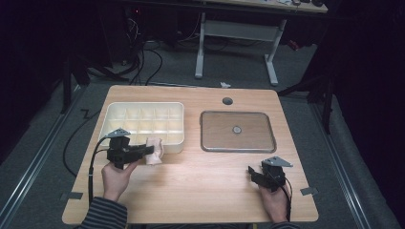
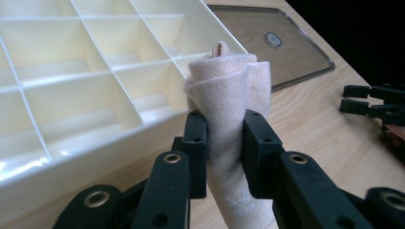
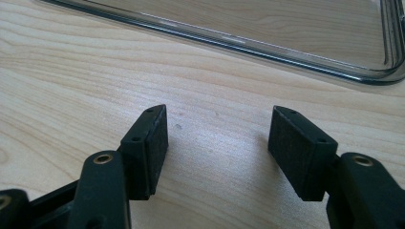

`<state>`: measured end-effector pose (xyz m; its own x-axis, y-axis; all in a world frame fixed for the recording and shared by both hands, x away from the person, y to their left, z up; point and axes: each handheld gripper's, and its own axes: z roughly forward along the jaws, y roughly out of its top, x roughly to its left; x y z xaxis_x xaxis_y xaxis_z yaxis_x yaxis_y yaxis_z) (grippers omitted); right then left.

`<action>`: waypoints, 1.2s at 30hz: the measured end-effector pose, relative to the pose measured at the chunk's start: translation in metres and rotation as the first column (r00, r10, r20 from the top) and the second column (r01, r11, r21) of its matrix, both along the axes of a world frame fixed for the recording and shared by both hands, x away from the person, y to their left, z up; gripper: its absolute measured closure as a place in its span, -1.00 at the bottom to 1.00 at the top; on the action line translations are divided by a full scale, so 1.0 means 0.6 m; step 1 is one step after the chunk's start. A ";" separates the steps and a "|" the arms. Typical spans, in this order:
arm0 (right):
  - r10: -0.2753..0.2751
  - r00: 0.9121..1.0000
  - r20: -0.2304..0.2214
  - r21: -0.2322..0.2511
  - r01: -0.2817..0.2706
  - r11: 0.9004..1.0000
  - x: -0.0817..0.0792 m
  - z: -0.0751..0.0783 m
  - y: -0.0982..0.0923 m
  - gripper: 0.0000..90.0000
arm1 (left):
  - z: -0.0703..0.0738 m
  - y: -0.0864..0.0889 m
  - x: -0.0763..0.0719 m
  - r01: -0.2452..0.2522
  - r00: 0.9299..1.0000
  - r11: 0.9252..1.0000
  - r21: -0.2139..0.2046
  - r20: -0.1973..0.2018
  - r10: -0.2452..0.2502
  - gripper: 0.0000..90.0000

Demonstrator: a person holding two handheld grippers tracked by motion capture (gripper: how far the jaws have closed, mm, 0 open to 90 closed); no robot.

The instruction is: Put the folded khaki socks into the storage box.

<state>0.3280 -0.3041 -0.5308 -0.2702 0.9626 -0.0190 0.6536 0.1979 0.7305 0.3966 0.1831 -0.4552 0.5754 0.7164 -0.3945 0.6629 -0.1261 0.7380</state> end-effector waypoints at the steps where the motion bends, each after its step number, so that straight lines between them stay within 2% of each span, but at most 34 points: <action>1: 0.000 1.000 -0.001 0.000 0.000 1.000 0.000 0.000 0.000 -0.14 | 0.002 0.000 0.005 -0.002 1.000 1.000 -0.001 0.001 0.002 0.64; 7: 0.001 1.000 -0.002 0.002 -0.001 1.000 0.000 0.000 0.001 -0.15 | 0.017 -0.004 0.021 -0.001 1.000 1.000 -0.010 0.006 0.001 0.65; 12: 0.001 1.000 -0.002 0.002 -0.001 1.000 0.000 0.000 0.001 -0.15 | 0.025 -0.003 0.031 0.000 1.000 1.000 0.020 0.011 0.000 0.65; 16: 0.001 1.000 -0.002 0.002 -0.001 1.000 0.000 0.000 0.001 -0.15 | 0.027 0.001 0.037 -0.009 1.000 1.000 0.013 0.005 0.009 0.65; 21: 0.001 1.000 -0.003 0.002 -0.001 1.000 0.000 0.000 0.001 -0.15 | 0.032 0.004 0.046 -0.015 1.000 0.999 0.035 0.010 0.015 0.65; 25: 0.001 1.000 -0.002 0.002 -0.001 1.000 0.000 0.000 0.001 -0.15 | 0.041 0.007 0.055 -0.019 1.000 0.999 0.029 0.010 0.019 0.65; 30: 0.001 1.000 -0.003 0.002 -0.001 1.000 0.000 0.000 0.001 -0.15 | 0.050 0.007 0.063 -0.021 1.000 0.998 0.051 0.024 0.020 0.64; 32: 0.001 1.000 -0.003 0.002 -0.001 1.000 0.000 0.000 0.001 -0.16 | 0.051 0.007 0.065 -0.019 1.000 0.999 0.043 0.021 0.019 0.64; 36: 0.001 1.000 -0.003 0.002 -0.001 1.000 0.000 0.000 0.001 -0.16 | 0.051 0.008 0.071 -0.027 0.999 0.998 0.058 0.020 0.026 0.65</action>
